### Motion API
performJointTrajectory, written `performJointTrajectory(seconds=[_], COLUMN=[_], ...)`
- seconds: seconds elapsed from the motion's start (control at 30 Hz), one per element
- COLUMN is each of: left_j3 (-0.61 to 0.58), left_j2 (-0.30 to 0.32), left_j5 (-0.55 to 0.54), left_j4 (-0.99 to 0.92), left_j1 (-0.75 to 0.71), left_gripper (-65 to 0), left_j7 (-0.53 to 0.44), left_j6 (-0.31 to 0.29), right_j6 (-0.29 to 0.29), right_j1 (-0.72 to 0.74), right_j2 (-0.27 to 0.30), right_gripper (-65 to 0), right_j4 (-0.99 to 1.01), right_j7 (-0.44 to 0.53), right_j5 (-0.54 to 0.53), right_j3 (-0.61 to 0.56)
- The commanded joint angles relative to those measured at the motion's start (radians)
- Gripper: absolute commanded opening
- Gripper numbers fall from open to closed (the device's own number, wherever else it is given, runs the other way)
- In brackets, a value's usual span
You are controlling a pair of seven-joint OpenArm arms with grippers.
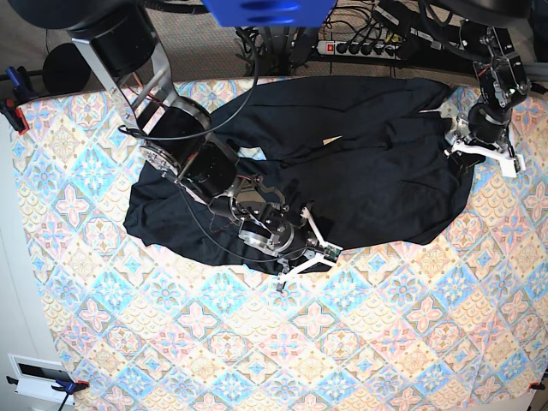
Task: Layout the t-shirt on the table in an organized manner, then fold the t-shirt properly
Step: 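Pull the gathered fabric with the right gripper toward the shirt center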
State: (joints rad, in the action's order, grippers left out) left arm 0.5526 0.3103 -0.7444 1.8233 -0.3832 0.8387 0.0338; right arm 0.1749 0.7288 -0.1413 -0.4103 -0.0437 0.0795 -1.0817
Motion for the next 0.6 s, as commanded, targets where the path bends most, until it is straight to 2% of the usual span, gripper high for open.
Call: performJointTrajectory(seconds=[0.0, 0.1, 0.3, 0.43, 0.57], left_j3=[0.008, 0.008, 0.008, 0.008, 0.008], left_j2=[0.013, 0.013, 0.013, 0.013, 0.013], left_j5=[-0.010, -0.010, -0.010, -0.010, -0.010], left_j4=[0.017, 0.017, 0.017, 0.017, 0.017], left_j1=[0.002, 0.000, -0.001, -0.001, 0.000], left_gripper=[-34.2, -34.2, -34.2, -34.2, -34.2], left_j7=[-0.017, -0.017, -0.017, -0.017, -0.017], left_j6=[-0.002, -0.002, -0.002, -0.002, -0.002], right_j6=[0.062, 0.061, 0.061, 0.054, -0.039], right_j1=[-0.007, 0.018, 0.099, 0.128, 0.153], right_j2=[0.004, 0.004, 0.006, 0.010, 0.010], right_gripper=[-65.0, -65.0, -65.0, -65.0, -65.0], right_j4=[0.014, 0.004, -0.075, -0.129, -0.138], right_j7=[-0.078, -0.083, -0.121, -0.140, -0.134], right_j5=[0.012, 0.012, 0.016, 0.018, 0.018], right_j3=[-0.002, 0.042, 0.223, 0.286, 0.326])
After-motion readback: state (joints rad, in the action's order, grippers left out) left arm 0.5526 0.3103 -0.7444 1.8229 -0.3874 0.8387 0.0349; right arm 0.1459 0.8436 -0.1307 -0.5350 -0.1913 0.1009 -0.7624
